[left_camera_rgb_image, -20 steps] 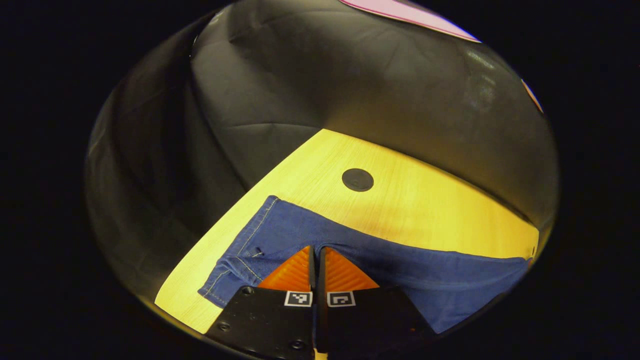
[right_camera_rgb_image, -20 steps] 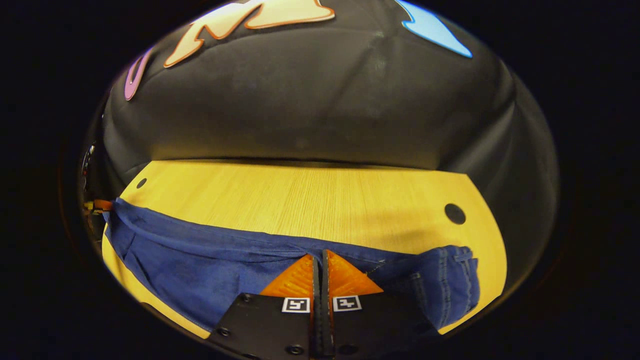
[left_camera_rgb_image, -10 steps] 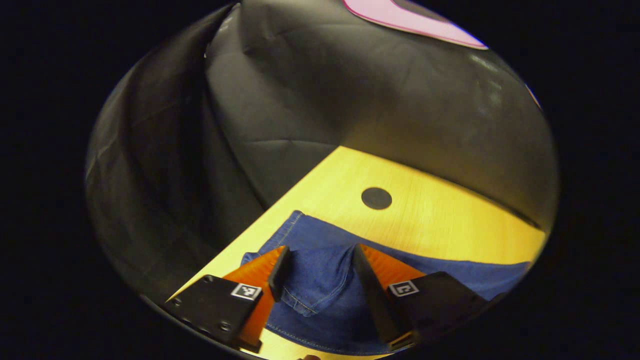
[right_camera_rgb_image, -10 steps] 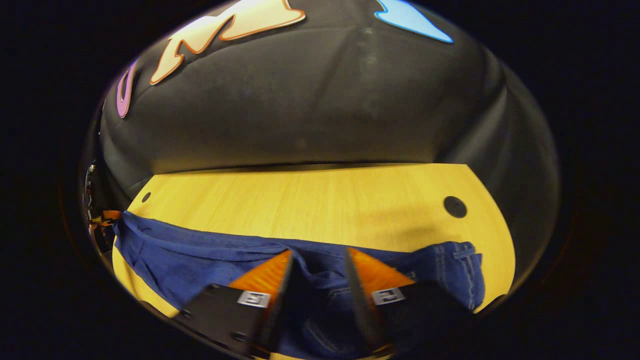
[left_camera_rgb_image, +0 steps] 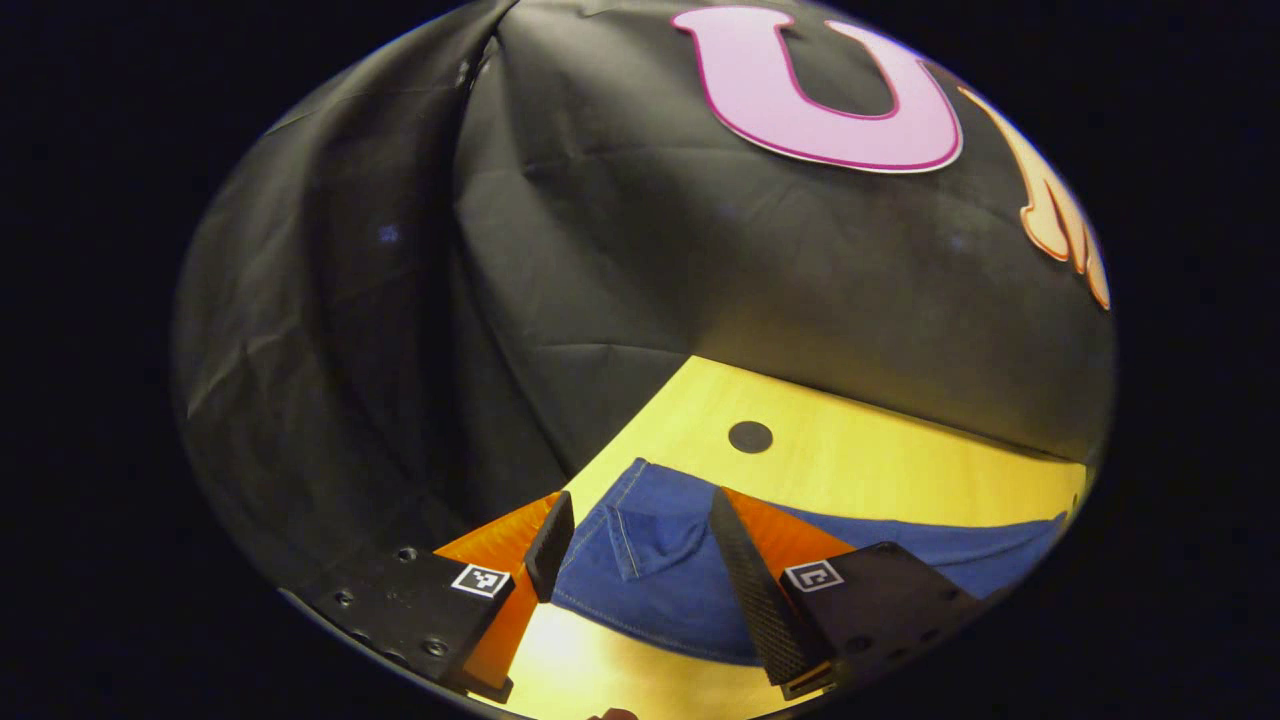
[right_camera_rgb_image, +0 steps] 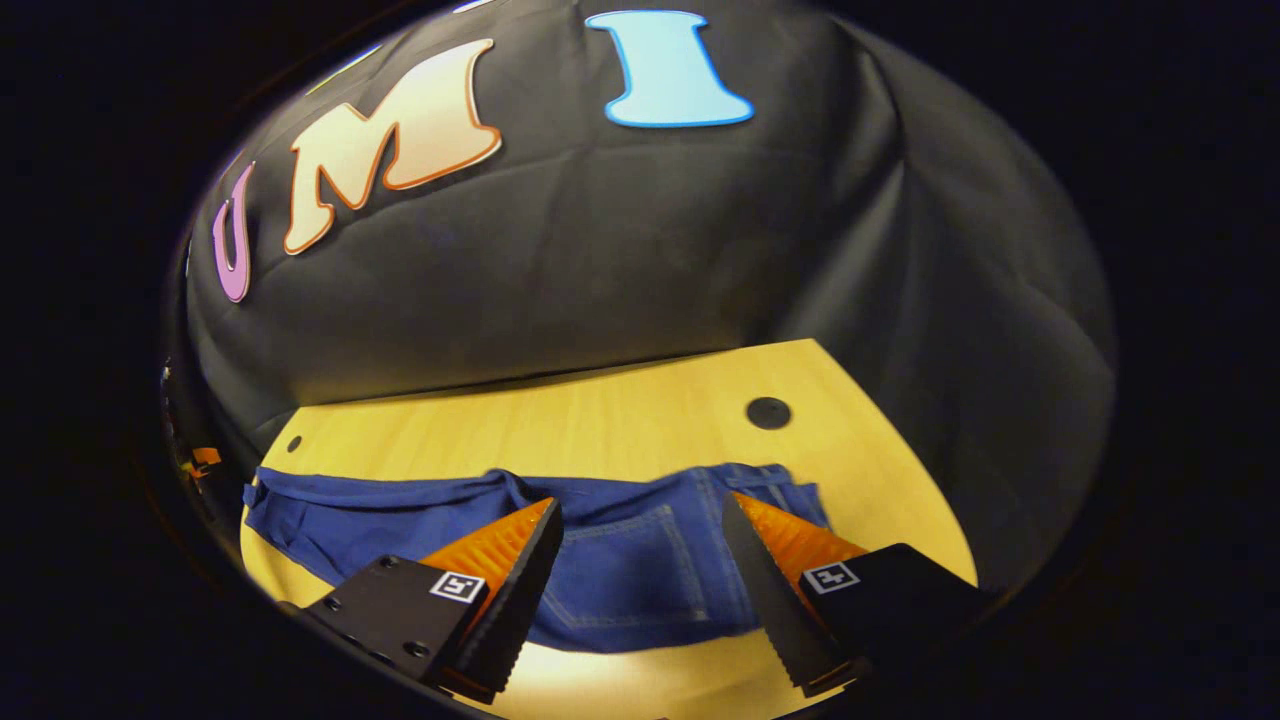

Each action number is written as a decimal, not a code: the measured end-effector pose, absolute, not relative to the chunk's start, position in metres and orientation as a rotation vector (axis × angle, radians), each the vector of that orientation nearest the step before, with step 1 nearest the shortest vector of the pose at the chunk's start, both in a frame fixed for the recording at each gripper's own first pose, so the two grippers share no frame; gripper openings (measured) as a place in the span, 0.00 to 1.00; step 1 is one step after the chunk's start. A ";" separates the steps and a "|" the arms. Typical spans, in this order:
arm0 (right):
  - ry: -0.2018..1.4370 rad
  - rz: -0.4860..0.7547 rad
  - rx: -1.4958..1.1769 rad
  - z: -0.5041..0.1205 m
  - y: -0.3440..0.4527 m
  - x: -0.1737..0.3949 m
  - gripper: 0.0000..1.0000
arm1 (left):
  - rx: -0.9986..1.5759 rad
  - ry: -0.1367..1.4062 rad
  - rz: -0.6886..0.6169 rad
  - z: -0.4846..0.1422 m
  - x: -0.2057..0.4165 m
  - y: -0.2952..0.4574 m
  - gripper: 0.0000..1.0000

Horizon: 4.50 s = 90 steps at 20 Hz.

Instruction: Grasp the waist and the cuffs of the jeans and fold them to make the two legs overlap; first hold the waist and fold one-third of the jeans toward the cuffs, then hold the cuffs and fold the remaining one-third in the same direction to finish folding.

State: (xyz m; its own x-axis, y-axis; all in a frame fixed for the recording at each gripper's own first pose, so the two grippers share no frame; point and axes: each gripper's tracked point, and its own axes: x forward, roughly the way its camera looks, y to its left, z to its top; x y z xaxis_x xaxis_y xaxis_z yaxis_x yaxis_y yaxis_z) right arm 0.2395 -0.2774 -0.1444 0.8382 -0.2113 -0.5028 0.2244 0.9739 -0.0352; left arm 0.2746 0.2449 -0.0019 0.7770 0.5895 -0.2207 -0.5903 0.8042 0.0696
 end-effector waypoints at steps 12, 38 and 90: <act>0.675 -0.378 0.146 -0.222 -0.377 0.190 0.99 | 0.008 0.217 0.451 0.000 0.262 0.235 0.84; 0.615 -0.439 0.263 -0.236 -0.369 0.198 0.14 | 0.011 0.210 0.356 0.001 0.247 0.215 0.84; 0.532 0.378 0.089 -0.254 0.129 0.223 0.54 | -0.088 0.279 0.319 -0.071 0.277 0.454 0.87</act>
State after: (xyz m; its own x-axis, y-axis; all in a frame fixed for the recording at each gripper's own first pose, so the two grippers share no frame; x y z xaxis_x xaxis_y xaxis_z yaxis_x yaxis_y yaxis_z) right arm 0.2228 0.1294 -0.2540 0.7945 0.3742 -0.4783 -0.3283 0.9272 0.1801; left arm 0.2766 0.4544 -0.0711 0.9115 0.2975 -0.2841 -0.3216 0.9460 -0.0411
